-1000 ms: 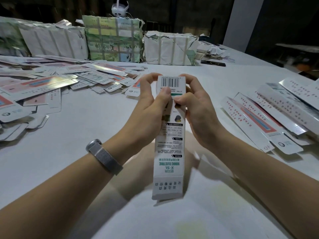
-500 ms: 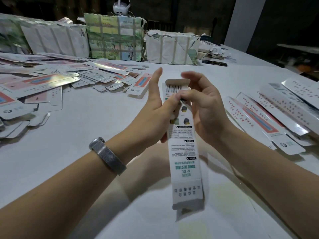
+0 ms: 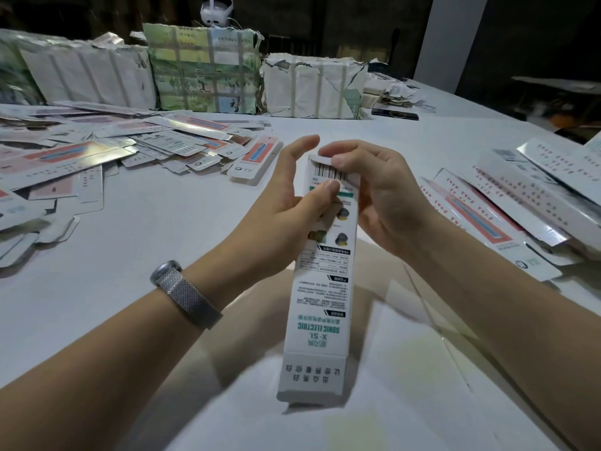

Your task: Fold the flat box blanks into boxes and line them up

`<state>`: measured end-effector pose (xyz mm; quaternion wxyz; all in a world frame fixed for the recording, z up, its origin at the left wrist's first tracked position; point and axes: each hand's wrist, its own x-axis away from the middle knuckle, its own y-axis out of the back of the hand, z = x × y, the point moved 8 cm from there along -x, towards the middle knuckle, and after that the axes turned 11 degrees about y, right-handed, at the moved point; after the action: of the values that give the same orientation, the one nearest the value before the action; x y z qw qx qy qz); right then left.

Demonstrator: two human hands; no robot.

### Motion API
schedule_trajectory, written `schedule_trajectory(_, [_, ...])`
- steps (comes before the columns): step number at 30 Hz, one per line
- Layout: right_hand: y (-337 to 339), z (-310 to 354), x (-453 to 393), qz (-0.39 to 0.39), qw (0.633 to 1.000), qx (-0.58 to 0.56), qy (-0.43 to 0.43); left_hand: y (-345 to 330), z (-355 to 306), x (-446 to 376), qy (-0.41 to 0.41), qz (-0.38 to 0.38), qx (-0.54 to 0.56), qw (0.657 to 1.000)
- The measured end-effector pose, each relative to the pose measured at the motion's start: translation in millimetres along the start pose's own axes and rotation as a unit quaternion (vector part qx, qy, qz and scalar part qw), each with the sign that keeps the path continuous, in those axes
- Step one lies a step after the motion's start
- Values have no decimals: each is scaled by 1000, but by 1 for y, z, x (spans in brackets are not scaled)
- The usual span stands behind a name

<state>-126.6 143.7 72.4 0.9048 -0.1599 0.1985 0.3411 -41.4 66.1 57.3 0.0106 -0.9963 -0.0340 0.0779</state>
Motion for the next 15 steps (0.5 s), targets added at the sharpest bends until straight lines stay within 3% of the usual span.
schedule_trajectory(7, [8,11,-2,-44,997,53,46,-3,0,0,8,26,-16,999])
schedule_trajectory(15, [6,15,0,-20,996,69,46,3,-5,-1,-4,8,-13,1000])
